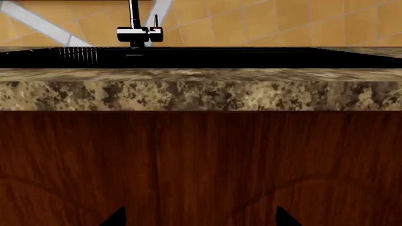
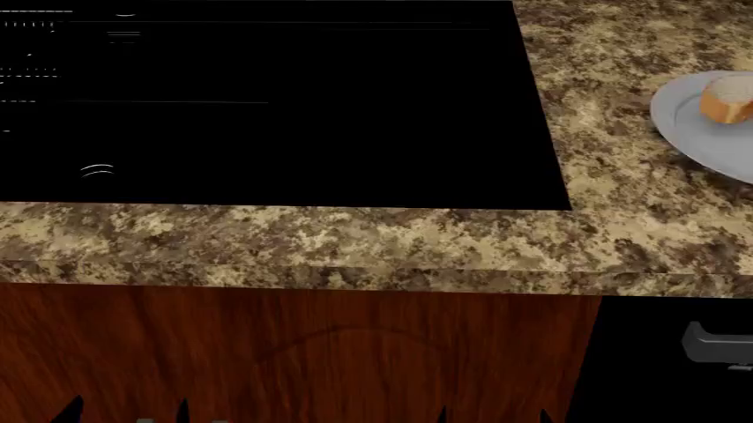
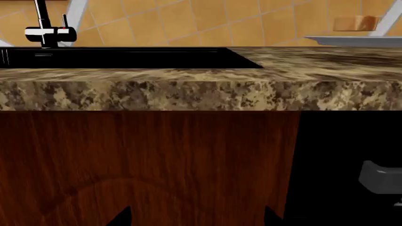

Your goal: Place all breads on the cutting board.

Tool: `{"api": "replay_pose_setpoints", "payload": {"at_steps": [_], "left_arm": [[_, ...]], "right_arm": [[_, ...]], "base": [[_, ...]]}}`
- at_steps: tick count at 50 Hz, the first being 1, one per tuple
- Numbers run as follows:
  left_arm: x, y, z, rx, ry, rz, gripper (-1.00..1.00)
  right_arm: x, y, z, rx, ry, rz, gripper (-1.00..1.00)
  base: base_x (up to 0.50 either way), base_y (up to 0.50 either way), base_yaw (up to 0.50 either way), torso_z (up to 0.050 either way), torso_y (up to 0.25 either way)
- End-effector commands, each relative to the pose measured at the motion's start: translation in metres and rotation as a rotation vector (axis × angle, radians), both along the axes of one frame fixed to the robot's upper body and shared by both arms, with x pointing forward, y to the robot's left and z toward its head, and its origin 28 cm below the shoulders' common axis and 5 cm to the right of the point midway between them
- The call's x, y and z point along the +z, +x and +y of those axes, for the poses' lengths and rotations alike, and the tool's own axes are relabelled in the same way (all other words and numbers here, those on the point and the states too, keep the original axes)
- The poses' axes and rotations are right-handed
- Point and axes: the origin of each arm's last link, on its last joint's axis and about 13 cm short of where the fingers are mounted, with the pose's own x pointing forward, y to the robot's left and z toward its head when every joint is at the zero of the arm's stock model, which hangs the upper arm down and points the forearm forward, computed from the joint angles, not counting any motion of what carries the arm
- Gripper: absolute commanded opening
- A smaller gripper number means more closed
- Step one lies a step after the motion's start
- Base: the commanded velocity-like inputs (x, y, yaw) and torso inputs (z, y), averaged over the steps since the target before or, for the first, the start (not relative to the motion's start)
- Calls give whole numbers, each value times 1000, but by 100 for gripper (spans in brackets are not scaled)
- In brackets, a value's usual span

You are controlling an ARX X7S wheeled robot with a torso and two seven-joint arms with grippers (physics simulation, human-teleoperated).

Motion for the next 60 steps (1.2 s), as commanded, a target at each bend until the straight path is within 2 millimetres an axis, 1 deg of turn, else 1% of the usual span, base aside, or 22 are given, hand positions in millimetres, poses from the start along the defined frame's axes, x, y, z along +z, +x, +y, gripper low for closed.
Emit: {"api": "replay_pose_setpoints", "payload": {"at_steps": [1, 9, 60], "left_arm": [[0, 0, 0, 0, 0, 0, 100], [-2, 1, 0, 0, 2, -3, 100], [-1, 0, 0, -2, 5, -8, 100]], "right_arm": [[0, 0, 0, 0, 0, 0, 100], [0, 0, 0, 1, -3, -5, 100], [-1, 0, 0, 5, 11, 6, 100]], "base": [[0, 0, 0, 0, 0], [0, 0, 0, 0, 0], [0, -500, 0, 0, 0]]}}
